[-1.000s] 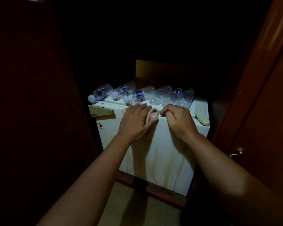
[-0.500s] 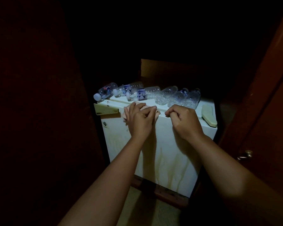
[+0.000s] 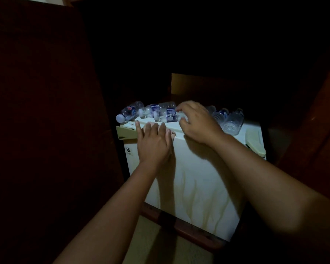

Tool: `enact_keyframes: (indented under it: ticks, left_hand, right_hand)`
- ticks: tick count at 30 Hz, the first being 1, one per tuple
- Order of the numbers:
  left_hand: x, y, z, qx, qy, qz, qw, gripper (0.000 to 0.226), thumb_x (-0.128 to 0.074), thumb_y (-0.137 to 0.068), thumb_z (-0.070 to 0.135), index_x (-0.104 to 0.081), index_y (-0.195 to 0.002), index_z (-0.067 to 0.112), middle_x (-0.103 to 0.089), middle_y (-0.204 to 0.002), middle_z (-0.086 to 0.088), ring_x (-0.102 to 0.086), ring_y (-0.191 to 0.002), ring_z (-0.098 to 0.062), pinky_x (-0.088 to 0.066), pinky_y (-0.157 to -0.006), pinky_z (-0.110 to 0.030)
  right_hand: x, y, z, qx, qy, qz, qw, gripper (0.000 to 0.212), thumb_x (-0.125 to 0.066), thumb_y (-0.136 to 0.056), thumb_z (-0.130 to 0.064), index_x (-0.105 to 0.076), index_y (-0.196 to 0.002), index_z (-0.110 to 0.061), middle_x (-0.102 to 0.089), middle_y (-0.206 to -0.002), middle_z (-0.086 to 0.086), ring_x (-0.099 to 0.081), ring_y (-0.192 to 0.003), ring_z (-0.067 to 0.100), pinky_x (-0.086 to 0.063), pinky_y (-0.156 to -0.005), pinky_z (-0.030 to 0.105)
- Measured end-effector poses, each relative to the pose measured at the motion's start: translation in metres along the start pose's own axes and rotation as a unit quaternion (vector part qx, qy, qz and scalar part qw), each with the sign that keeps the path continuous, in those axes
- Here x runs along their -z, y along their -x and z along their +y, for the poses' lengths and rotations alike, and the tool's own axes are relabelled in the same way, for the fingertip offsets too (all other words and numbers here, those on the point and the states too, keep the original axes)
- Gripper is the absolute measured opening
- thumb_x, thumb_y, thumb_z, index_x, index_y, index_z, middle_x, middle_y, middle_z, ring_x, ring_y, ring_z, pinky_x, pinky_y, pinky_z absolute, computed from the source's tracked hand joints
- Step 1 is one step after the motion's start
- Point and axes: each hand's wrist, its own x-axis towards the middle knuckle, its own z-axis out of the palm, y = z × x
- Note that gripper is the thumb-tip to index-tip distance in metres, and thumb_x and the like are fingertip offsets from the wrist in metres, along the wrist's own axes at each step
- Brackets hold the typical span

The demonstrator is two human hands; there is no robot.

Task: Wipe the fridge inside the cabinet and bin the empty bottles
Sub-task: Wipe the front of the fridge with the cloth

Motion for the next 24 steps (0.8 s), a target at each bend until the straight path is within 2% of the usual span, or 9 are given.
enact_keyframes:
  ticks: [2,3,6,9,13,17,19,22,24]
  left_hand:
    - [0.003,-0.003,0.001,0.004,0.007,-0.017,1.0,0.067,-0.009,-0.106,0.042,-0.053,-0.145,0.011,-0.06,-0.141,-0.013,-0.044,-0.143,-0.032,-0.001,-0.127,-0.056]
    - [0.003,-0.003,0.006,0.001,0.015,-0.024,1.0,0.069,-0.007,-0.105,0.041,-0.053,-0.145,0.008,-0.059,-0.142,-0.016,-0.043,-0.143,-0.034,-0.004,-0.128,-0.054]
    - [0.003,-0.008,0.011,-0.015,0.003,-0.03,0.999,0.071,-0.006,-0.104,0.04,-0.058,-0.138,0.005,-0.063,-0.136,-0.016,-0.046,-0.139,-0.033,-0.004,-0.128,-0.053]
    - [0.008,-0.02,-0.003,0.022,-0.031,-0.051,0.998,0.067,-0.012,-0.105,0.039,-0.061,-0.136,0.005,-0.067,-0.13,-0.015,-0.052,-0.134,-0.03,-0.001,-0.127,-0.056]
    - [0.018,-0.016,0.018,0.037,-0.027,-0.086,0.995,0.064,-0.014,-0.108,0.036,-0.045,-0.149,-0.001,-0.051,-0.15,-0.024,-0.039,-0.145,-0.039,-0.005,-0.128,-0.056]
    - [0.015,-0.006,0.036,-0.007,0.06,-0.073,0.996,0.058,-0.021,-0.108,0.034,-0.045,-0.149,0.001,-0.053,-0.147,-0.022,-0.04,-0.142,-0.038,-0.019,-0.125,-0.05]
    - [0.013,-0.007,0.023,-0.016,0.129,-0.056,0.99,0.057,-0.022,-0.107,0.035,-0.044,-0.151,0.006,-0.053,-0.148,-0.017,-0.038,-0.145,-0.033,-0.017,-0.126,-0.047]
    - [0.006,0.002,-0.009,-0.015,0.27,-0.022,0.962,0.055,-0.024,-0.108,0.035,-0.037,-0.157,0.012,-0.038,-0.163,-0.008,-0.019,-0.157,-0.02,-0.001,-0.13,-0.042]
    - [-0.006,0.014,-0.039,0.029,0.32,0.034,0.946,0.054,-0.027,-0.108,0.032,-0.035,-0.159,0.015,-0.032,-0.167,-0.005,-0.013,-0.159,-0.016,-0.002,-0.131,-0.042]
  right_hand:
    - [0.0,-0.03,-0.004,0.009,0.047,-0.07,0.996,0.051,-0.046,-0.105,-0.022,-0.041,-0.155,-0.024,-0.036,-0.165,0.001,-0.024,-0.155,0.022,-0.015,-0.128,0.046]
    - [-0.001,-0.043,-0.006,0.008,0.065,-0.107,0.992,0.055,-0.044,-0.106,-0.023,-0.033,-0.161,-0.026,-0.025,-0.171,0.0,-0.014,-0.159,0.02,-0.006,-0.13,0.049]
    - [-0.005,-0.067,-0.01,-0.005,0.1,-0.187,0.977,0.062,-0.039,-0.109,-0.026,-0.017,-0.166,-0.029,-0.01,-0.175,-0.003,-0.004,-0.161,0.019,0.002,-0.129,0.055]
    - [-0.008,-0.07,-0.01,-0.03,0.101,-0.228,0.968,0.057,-0.035,-0.111,-0.033,-0.019,-0.165,-0.029,-0.016,-0.174,0.0,-0.012,-0.161,0.024,-0.001,-0.129,0.057]
    - [-0.009,-0.069,0.0,-0.053,0.117,-0.242,0.962,0.057,-0.034,-0.112,-0.034,-0.017,-0.166,-0.029,-0.014,-0.174,0.003,-0.014,-0.16,0.027,-0.005,-0.128,0.055]
    - [-0.007,-0.067,0.003,-0.049,0.128,-0.234,0.962,0.058,-0.035,-0.111,-0.033,-0.017,-0.166,-0.027,-0.016,-0.174,0.005,-0.016,-0.16,0.027,-0.007,-0.127,0.053]
    - [-0.005,-0.061,-0.002,-0.018,0.122,-0.192,0.974,0.057,-0.034,-0.111,-0.032,-0.019,-0.166,-0.025,-0.017,-0.174,0.004,-0.016,-0.16,0.024,-0.007,-0.128,0.051]
    - [-0.007,-0.039,-0.022,0.033,0.041,-0.075,0.996,0.051,-0.041,-0.108,-0.023,-0.038,-0.159,-0.019,-0.037,-0.165,0.007,-0.037,-0.149,0.028,-0.03,-0.123,0.044]
    - [-0.017,-0.015,-0.036,0.048,-0.01,-0.093,0.994,0.046,-0.043,-0.108,-0.022,-0.046,-0.154,-0.016,-0.044,-0.159,0.008,-0.046,-0.141,0.029,-0.039,-0.113,0.038]
